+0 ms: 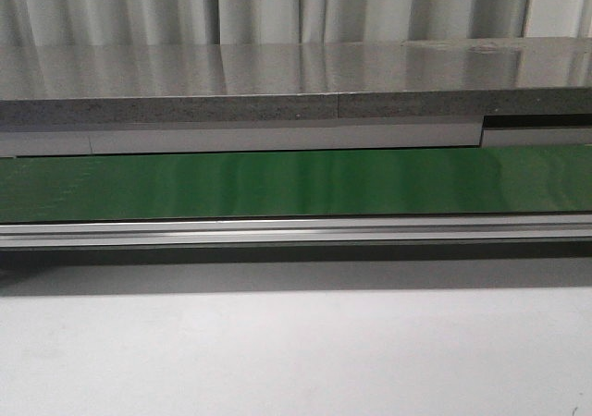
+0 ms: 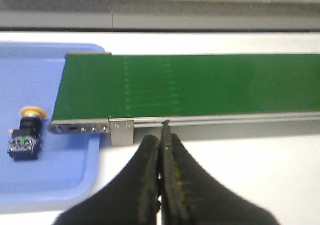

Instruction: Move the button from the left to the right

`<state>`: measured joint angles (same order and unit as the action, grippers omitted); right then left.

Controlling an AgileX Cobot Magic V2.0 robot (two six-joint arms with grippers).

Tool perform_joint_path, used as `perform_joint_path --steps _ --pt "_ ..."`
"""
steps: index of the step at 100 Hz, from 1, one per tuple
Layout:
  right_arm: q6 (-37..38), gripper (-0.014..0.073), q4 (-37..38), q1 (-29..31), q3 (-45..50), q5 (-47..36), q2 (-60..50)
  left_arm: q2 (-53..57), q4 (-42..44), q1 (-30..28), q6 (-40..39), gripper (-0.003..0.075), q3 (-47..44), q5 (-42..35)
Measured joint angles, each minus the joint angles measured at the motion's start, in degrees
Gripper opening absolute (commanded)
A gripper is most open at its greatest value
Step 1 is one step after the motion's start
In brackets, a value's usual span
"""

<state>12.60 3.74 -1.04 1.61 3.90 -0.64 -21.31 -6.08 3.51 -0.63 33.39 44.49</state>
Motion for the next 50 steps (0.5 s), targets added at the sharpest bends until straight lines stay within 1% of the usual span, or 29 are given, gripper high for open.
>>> perform_joint_path --steps 9,16,42,45,50 --pt "0.0 -0.0067 0.0 0.0 0.0 0.0 0.0 -3.9 -0.1 0.0 0.0 -0.0020 2.8 4.3" --pt "0.0 -0.0067 0.0 0.0 0.0 0.0 0.0 -6.0 -0.5 0.0 0.0 -0.0020 3.8 5.7" --pt "0.0 -0.0067 0.0 0.0 0.0 0.0 0.0 -8.4 -0.9 0.0 0.0 -0.0018 4.0 7.2" --pt "0.0 -0.0067 0.0 0.0 0.0 0.0 0.0 -8.4 -0.9 0.0 0.0 -0.0009 4.0 7.2" --pt "0.0 -0.0067 0.0 0.0 0.0 0.0 0.0 -8.4 -0.9 0.0 0.0 0.0032 4.0 7.2"
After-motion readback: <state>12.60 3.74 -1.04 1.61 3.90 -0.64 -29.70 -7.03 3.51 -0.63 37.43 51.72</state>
